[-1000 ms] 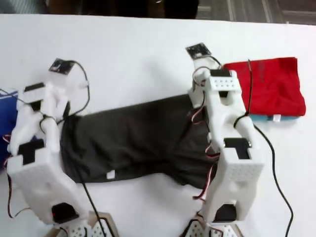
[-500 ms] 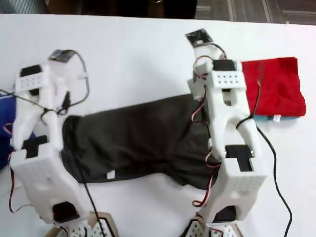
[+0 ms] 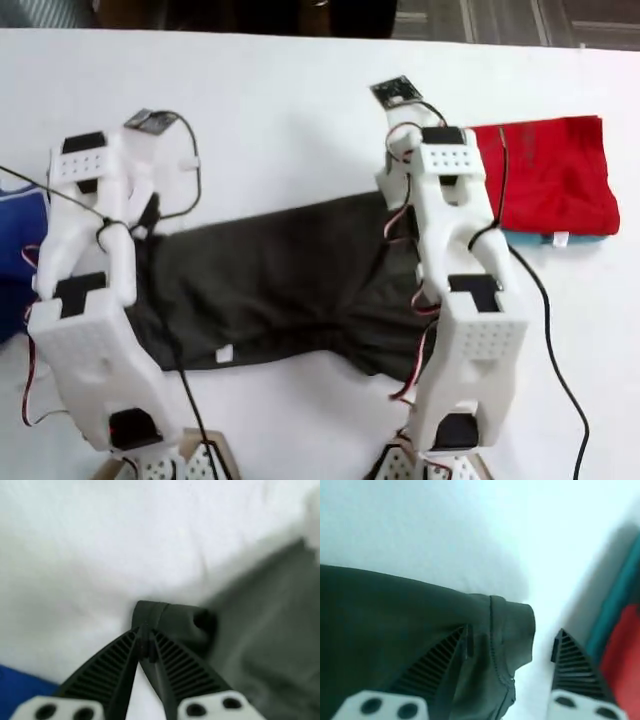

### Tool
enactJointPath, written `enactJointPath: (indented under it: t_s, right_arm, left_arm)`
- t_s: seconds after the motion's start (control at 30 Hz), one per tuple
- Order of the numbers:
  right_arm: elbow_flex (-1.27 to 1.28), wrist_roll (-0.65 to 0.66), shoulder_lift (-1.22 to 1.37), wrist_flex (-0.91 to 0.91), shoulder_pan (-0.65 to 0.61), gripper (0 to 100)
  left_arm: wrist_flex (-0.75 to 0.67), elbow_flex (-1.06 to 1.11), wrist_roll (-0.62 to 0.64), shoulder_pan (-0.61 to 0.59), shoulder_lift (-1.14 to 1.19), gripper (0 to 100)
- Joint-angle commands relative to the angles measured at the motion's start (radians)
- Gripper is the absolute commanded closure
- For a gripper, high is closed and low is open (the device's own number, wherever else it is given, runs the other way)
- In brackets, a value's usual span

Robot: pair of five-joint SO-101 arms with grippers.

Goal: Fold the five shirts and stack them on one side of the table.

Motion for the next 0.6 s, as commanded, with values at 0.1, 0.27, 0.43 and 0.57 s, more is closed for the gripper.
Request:
enactJointPath:
  t_s: [0.1, 0.27, 0.43, 0.57]
  right_arm:
    - [-0.040, -0.002, 0.084, 0.002, 0.007, 76.3]
    - [-0.114, -0.002, 0.165, -0.001, 0.016, 91.3]
    - [-0.230, -0.003, 0.157, 0.025, 0.033, 98.4]
    - [-0.338, -0.002, 0.147, 0.077, 0.071, 98.0]
  left_arm:
    - [-0.044, 0.027, -0.011, 0.012, -0.009, 97]
    - [-0.044, 0.027, -0.011, 0.011, -0.008, 97]
    - [-0.097, 0.018, -0.009, 0.005, 0.023, 97]
    - [-0.133, 0.018, 0.034, 0.003, 0.037, 97]
